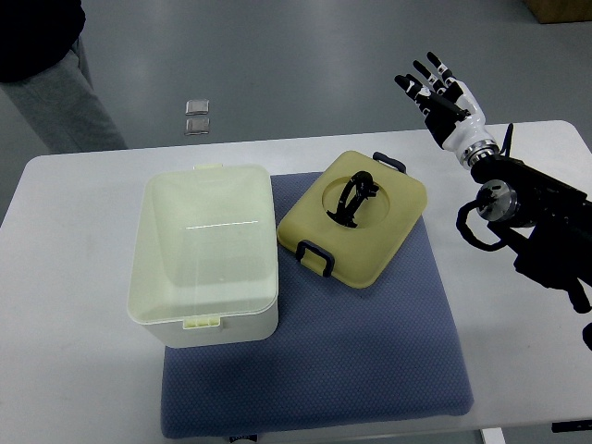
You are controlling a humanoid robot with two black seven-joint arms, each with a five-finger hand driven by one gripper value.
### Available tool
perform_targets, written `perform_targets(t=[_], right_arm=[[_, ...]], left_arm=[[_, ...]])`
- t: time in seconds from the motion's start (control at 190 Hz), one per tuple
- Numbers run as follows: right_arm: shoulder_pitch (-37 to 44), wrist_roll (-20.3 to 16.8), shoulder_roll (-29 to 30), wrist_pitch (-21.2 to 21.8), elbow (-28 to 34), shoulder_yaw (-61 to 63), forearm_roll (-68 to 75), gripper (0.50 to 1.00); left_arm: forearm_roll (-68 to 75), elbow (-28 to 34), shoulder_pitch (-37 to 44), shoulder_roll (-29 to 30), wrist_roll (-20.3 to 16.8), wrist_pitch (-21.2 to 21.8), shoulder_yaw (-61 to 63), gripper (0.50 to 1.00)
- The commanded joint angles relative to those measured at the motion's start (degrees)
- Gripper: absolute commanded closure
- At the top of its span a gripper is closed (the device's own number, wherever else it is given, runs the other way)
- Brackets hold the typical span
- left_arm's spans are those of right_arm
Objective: Open white storage box with right hand
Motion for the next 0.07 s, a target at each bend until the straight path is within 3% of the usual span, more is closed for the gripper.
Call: perform_targets(t=[0.0,0.068], right_arm=[[-0.74,0.01,0.20,0.00,-0.03,0.93,0.00,0.572],[-0.92,0.45,0.72,-0.70,-0.03,1.02,0.00,0.572]], left_arm=[[0.00,0.22,-0.07,0.00,-0.01,-0.05,0.09,0.500],[0.00,0.31,0.02,0.00,-0.01,0.04,0.09,0.500]])
